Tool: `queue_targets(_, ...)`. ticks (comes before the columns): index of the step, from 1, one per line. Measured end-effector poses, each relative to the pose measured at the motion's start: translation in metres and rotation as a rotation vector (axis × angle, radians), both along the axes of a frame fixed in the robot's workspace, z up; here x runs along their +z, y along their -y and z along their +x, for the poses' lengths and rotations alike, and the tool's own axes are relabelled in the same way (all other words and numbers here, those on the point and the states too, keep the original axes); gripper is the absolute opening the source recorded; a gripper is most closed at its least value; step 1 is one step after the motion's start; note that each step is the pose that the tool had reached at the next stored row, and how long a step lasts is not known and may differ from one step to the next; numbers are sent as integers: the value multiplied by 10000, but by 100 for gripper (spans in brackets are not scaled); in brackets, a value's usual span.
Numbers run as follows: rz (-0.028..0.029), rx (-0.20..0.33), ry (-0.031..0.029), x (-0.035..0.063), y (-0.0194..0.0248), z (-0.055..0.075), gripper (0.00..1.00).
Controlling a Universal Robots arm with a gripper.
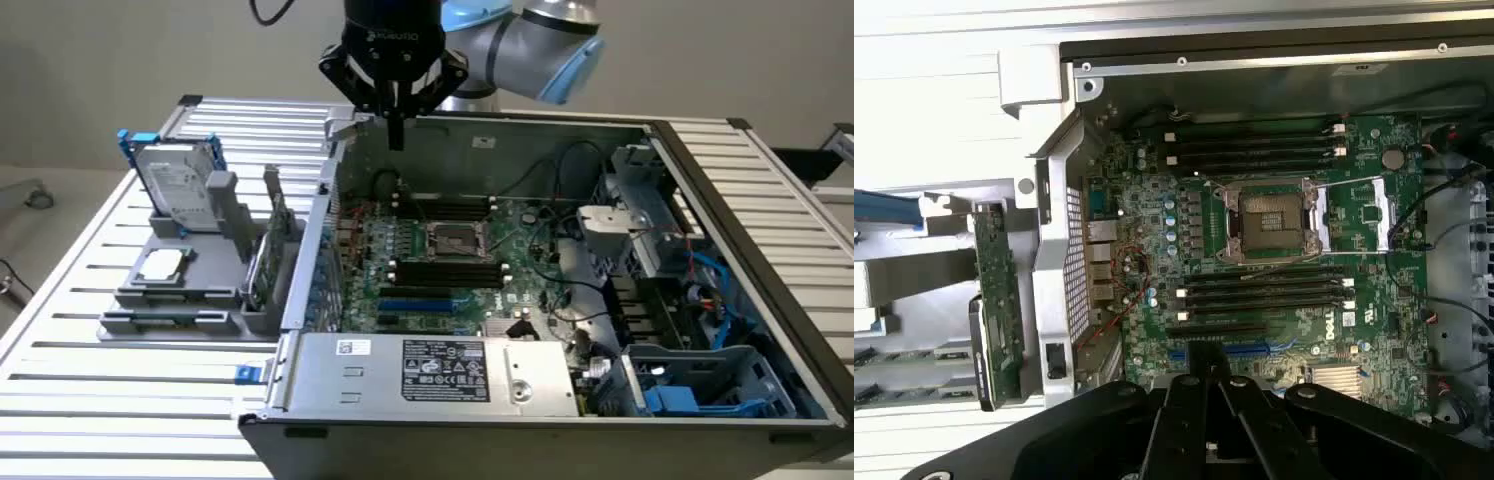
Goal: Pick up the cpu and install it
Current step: 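Reach for the cpu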
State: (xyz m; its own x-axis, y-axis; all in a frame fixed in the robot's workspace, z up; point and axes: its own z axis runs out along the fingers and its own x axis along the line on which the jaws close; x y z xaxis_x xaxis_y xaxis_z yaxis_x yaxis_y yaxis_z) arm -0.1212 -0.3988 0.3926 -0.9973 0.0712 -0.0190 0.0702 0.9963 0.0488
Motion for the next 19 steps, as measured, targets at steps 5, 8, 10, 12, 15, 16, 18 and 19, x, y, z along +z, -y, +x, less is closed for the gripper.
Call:
queue_targets(5, 0, 0, 0, 0, 0, 0, 11)
queue_targets(8, 0, 0, 0, 0, 0, 0, 11)
queue_targets(10, 0, 0, 0, 0, 0, 0, 11)
queue_targets(12, -2, 0, -1, 1, -3, -1, 11)
queue_targets(15, -1, -1, 0, -1, -62, -68, 11)
queue_targets(16, 0, -1, 0, -1, -83, -101, 11)
queue_targets(18, 6, 0, -1, -1, -116, -163, 11)
queue_targets(19, 21, 0, -2, -2, -128, -194, 11)
